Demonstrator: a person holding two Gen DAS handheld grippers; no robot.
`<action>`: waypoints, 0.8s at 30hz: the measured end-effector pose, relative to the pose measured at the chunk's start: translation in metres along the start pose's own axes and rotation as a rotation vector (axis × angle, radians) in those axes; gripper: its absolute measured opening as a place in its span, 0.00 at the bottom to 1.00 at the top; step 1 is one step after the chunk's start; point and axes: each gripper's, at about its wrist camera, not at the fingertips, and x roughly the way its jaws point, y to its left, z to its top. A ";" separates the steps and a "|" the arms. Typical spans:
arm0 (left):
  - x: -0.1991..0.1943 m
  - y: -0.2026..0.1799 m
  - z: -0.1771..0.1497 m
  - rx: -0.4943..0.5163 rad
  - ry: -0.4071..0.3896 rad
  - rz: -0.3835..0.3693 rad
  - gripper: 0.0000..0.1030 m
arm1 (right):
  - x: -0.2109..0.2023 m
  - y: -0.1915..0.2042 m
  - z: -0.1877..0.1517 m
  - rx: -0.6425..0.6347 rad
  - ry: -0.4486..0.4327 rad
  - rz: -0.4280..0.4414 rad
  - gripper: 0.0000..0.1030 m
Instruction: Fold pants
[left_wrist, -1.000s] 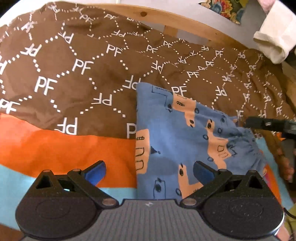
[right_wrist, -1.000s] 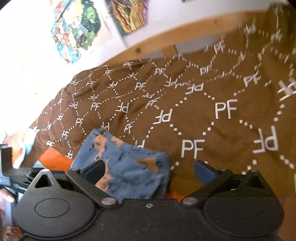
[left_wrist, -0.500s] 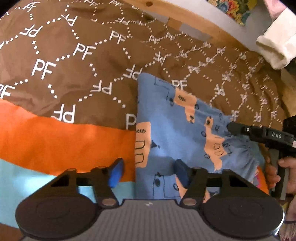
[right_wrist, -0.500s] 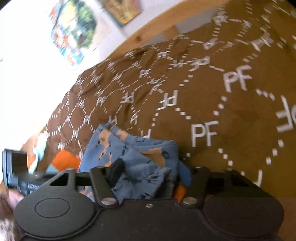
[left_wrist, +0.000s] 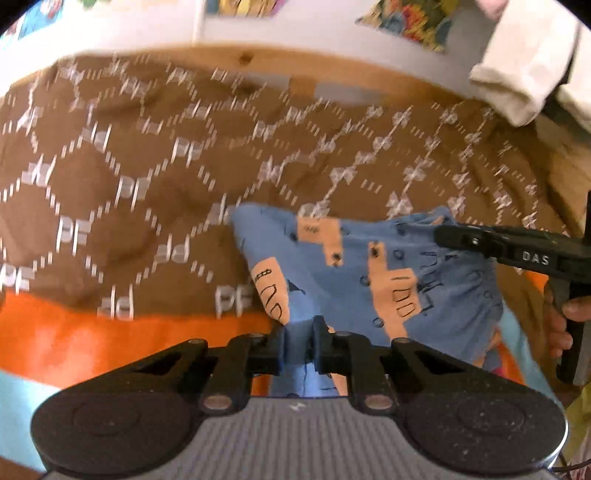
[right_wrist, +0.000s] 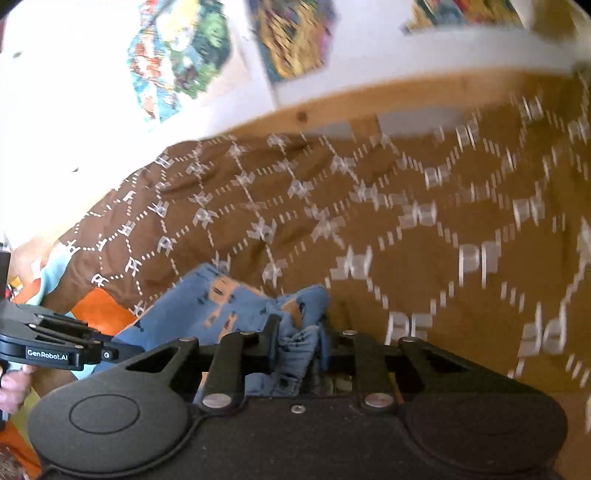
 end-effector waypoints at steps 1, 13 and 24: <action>-0.001 -0.004 0.005 0.011 -0.022 -0.001 0.14 | -0.003 0.002 0.007 -0.015 -0.016 -0.005 0.17; 0.040 -0.015 0.035 0.013 -0.036 0.010 0.15 | 0.013 -0.026 0.036 0.021 -0.051 -0.078 0.18; 0.041 -0.002 0.022 -0.023 0.011 0.050 0.43 | 0.008 -0.020 0.021 0.002 -0.074 -0.206 0.56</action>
